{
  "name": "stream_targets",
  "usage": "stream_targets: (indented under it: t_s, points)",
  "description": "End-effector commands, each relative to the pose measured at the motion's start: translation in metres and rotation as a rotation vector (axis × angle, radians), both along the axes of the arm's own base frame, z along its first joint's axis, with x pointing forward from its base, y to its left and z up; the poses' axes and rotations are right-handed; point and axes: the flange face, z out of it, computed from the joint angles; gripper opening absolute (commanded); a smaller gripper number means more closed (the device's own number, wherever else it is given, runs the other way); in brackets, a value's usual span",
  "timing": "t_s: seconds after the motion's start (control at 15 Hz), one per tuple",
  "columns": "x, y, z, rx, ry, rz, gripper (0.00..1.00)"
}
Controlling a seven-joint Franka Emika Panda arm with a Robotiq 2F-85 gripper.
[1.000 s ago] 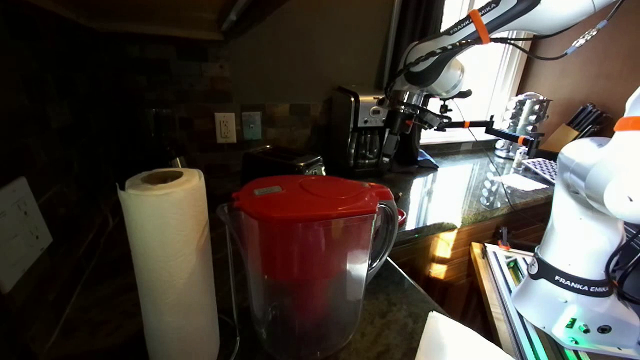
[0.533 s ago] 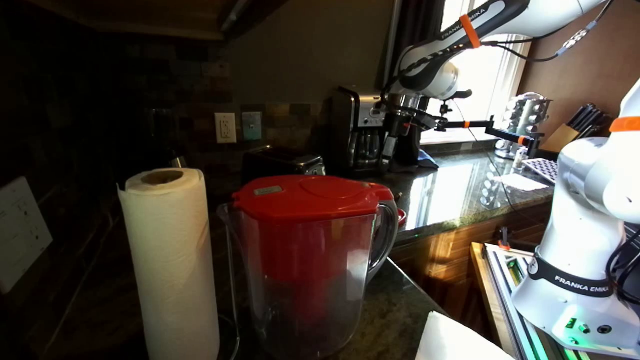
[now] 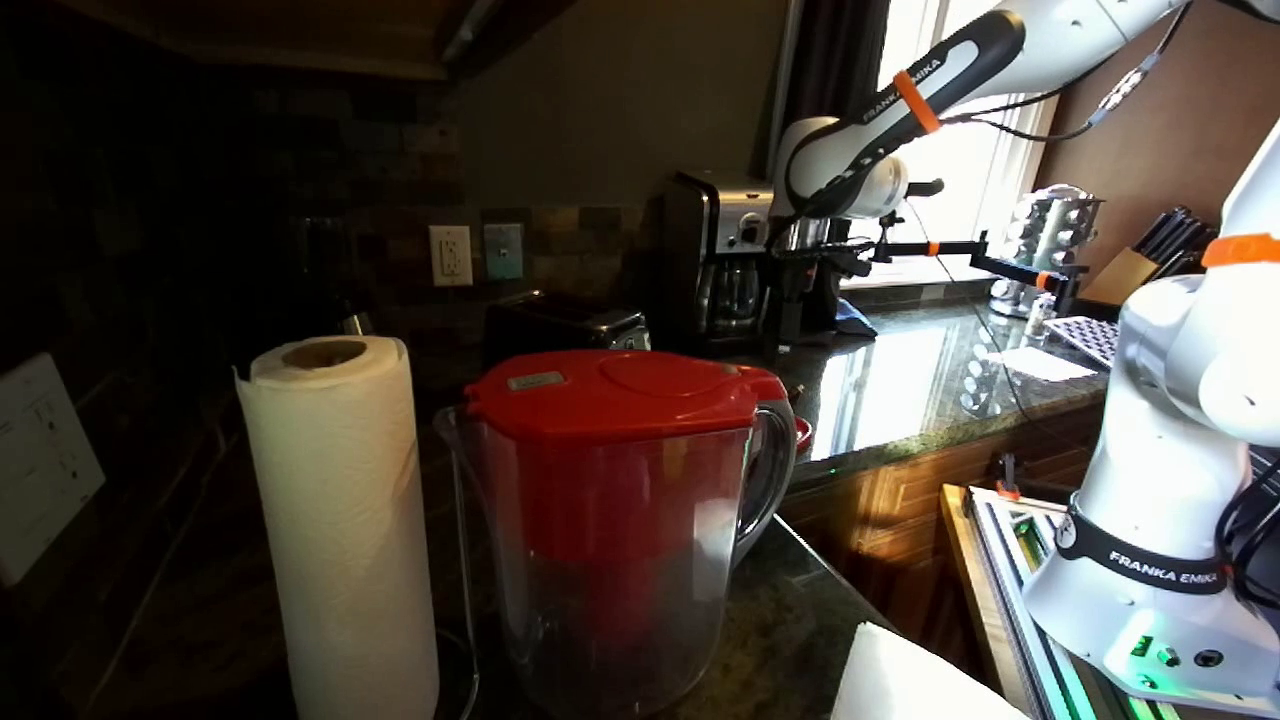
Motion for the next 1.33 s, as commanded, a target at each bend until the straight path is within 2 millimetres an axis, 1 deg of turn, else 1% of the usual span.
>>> stream_targets:
  t_s: [0.0, 0.27, 0.73, 1.0, 1.27]
  points:
    - [0.008, -0.007, -0.023, -0.057, -0.027, 0.097, 1.0]
    - [0.016, -0.012, -0.043, -0.09, -0.081, 0.127, 1.0]
    - [0.023, -0.012, -0.076, -0.054, -0.073, 0.162, 1.0]
    - [0.026, -0.014, -0.089, -0.024, -0.064, 0.159, 1.0]
    - [0.029, -0.021, -0.097, -0.006, -0.056, 0.142, 1.0]
